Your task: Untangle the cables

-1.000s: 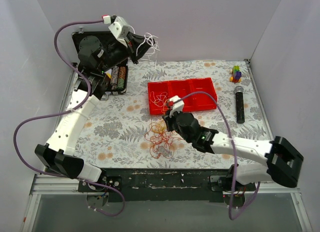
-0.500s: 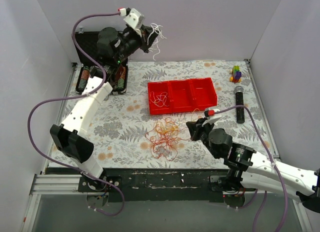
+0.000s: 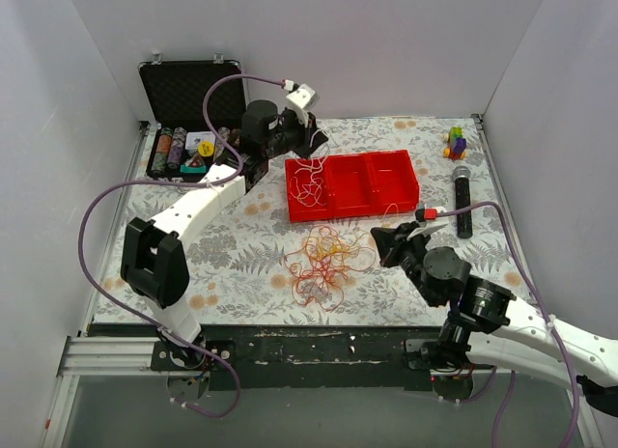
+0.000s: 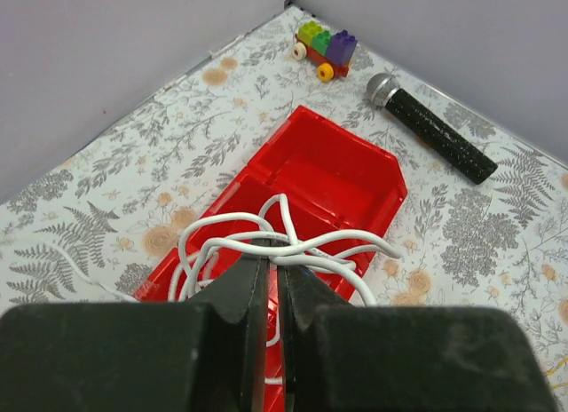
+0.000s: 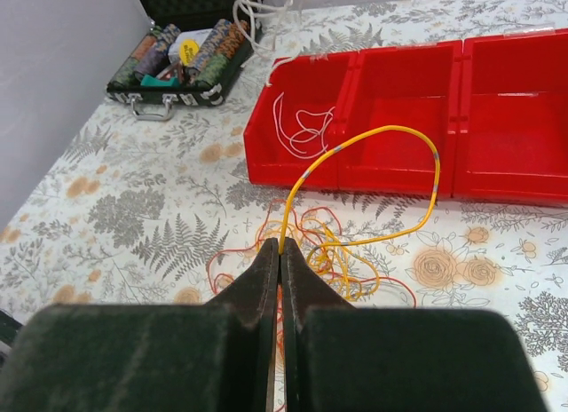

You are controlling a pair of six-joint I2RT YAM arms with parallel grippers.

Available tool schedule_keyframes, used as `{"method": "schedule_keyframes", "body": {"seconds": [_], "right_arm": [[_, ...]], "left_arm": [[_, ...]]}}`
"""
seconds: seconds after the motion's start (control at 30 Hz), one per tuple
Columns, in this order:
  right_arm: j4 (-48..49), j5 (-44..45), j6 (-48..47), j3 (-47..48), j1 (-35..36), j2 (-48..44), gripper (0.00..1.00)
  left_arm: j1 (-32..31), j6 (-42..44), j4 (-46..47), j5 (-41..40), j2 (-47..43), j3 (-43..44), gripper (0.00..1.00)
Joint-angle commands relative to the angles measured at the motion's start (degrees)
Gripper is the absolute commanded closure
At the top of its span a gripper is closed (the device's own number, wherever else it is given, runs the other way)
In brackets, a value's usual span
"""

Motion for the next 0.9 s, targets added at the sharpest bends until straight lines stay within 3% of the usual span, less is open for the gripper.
{"method": "schedule_keyframes", "body": {"seconds": [0.0,0.13,0.33,0.53,0.77,0.8,0.87], "right_arm": [[0.0,1.5,-0.5,3.0,0.3,-1.5,0.99],[-0.7,1.7,-1.1,4.1,0.3,-1.5,0.99],[-1.2,2.0,-2.5,5.7,0.3,-1.2,0.99],[0.0,2.2,-3.5,5.9,0.2,-0.6,0.99],[0.5,1.3,-3.5,5.7,0.3,0.2,0.99],[0.4,1.3,-3.5,5.8,0.3,0.3,0.99],[0.3,1.0,-3.4,6.0,0.3,0.6,0.99]], "left_arm": [[0.2,1.6,-1.1,1.0,1.6,0.4,1.00],[0.2,1.2,-5.6,3.3,5.3,0.3,1.00],[0.1,-2.4,-6.2,3.3,5.1,-7.1,1.00],[-0.4,-3.2,-4.8,-1.5,4.0,-11.7,1.00],[-1.3,-3.1,-11.4,-12.2,8.4,-8.8,1.00],[-1.2,-3.3,-11.0,-12.1,8.4,-8.7,0.95],[-1.2,-3.9,-10.9,-11.2,8.3,-8.7,0.56]]}}
